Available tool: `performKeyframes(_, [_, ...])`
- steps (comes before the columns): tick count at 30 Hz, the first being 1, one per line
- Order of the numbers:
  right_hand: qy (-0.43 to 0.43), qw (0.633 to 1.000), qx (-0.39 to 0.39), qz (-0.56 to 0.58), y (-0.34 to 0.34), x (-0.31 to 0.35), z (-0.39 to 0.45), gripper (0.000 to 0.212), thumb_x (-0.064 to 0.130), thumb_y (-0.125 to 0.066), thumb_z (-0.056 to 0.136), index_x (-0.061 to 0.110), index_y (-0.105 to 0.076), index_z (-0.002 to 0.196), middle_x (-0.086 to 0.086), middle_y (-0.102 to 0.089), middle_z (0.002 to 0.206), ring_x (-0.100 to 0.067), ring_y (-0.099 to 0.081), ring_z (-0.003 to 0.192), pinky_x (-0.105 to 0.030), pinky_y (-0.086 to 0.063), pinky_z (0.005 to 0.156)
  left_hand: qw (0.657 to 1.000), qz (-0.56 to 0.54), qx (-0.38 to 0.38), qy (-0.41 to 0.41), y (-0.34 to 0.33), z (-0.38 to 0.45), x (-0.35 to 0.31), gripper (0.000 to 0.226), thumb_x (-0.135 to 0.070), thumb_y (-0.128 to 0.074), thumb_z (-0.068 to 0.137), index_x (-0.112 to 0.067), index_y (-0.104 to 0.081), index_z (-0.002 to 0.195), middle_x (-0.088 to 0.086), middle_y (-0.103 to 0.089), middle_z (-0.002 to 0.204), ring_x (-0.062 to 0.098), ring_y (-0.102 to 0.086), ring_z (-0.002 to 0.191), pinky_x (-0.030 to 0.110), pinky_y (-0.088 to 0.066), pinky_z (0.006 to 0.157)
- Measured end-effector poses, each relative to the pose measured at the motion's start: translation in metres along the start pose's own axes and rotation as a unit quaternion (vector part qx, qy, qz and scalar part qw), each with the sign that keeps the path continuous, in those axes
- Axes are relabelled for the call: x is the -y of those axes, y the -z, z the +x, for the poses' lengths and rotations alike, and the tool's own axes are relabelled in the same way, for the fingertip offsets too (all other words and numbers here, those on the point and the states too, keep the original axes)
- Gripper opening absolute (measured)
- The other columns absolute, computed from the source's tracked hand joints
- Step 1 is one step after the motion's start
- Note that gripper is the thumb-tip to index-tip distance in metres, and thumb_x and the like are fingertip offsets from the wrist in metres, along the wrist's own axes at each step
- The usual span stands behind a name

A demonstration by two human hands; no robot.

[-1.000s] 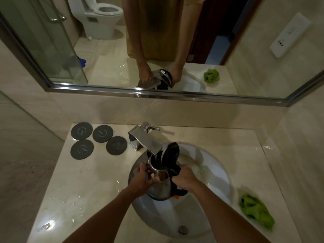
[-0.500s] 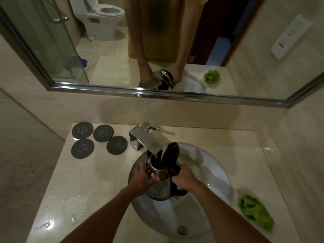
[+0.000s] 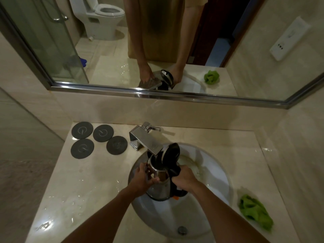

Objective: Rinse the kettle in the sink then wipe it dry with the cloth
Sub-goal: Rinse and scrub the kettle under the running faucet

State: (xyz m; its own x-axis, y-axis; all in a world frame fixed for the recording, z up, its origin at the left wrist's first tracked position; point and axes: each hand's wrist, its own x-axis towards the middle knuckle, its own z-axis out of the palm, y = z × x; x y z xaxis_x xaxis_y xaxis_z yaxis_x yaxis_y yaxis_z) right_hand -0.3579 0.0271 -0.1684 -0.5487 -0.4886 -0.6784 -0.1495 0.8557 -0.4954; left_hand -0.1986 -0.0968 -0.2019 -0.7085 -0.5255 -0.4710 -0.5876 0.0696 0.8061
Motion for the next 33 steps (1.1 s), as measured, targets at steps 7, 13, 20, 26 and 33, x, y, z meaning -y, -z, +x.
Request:
performKeyframes(7, [0.015,1.000,-0.005,-0.006,-0.001,-0.005,0.000,0.040,0.024,-0.063,0.068,0.011,-0.065,0.106,-0.006,-0.068,0.093,-0.018,-0.066,0.082,-0.025,-0.049,0.063,1.000,0.006,0.000,-0.005,0.000,-0.004,-0.003,0.079,-0.035,-0.077,0.073,-0.020,-0.029,0.134,0.010,-0.035,0.139,0.024,-0.038,0.128,0.033,-0.039,0.101])
performKeyframes(13, [0.035,0.999,0.004,-0.016,0.002,-0.006,0.001,0.022,0.019,-0.063,0.072,0.019,-0.062,0.094,-0.003,-0.068,0.088,-0.019,-0.066,0.081,-0.028,-0.051,0.067,1.000,0.014,0.008,-0.010,0.004,-0.008,-0.004,0.085,-0.041,-0.078,0.071,-0.023,-0.026,0.135,0.009,-0.035,0.141,0.025,-0.038,0.130,0.038,-0.040,0.105])
performKeyframes(20, [0.066,0.997,0.029,-0.032,0.016,0.002,0.000,0.014,0.014,-0.064,0.077,0.026,-0.058,0.072,-0.001,-0.063,0.077,-0.022,-0.064,0.080,-0.030,-0.048,0.068,0.999,0.054,-0.004,-0.002,0.004,-0.006,-0.004,0.086,-0.037,-0.077,0.074,-0.015,-0.029,0.142,0.009,-0.035,0.144,0.024,-0.038,0.131,0.032,-0.037,0.103])
performKeyframes(26, [0.079,0.993,0.052,-0.065,0.031,0.002,0.002,0.022,0.006,-0.063,0.077,0.025,-0.057,0.066,0.000,-0.059,0.067,-0.022,-0.061,0.072,-0.030,-0.045,0.063,1.000,-0.022,0.011,-0.002,0.008,0.002,-0.008,0.092,-0.021,-0.083,0.068,-0.015,-0.029,0.141,-0.001,-0.045,0.136,0.009,-0.043,0.118,0.012,-0.039,0.090])
performKeyframes(33, [0.091,0.990,0.063,-0.083,0.040,0.004,0.010,0.024,0.005,-0.064,0.079,0.028,-0.060,0.075,-0.001,-0.065,0.076,-0.023,-0.066,0.084,-0.035,-0.054,0.075,0.985,-0.166,0.055,0.010,0.009,0.014,-0.013,0.111,0.003,-0.083,0.062,-0.027,-0.016,0.145,-0.010,-0.045,0.125,0.013,-0.045,0.118,0.018,-0.053,0.075])
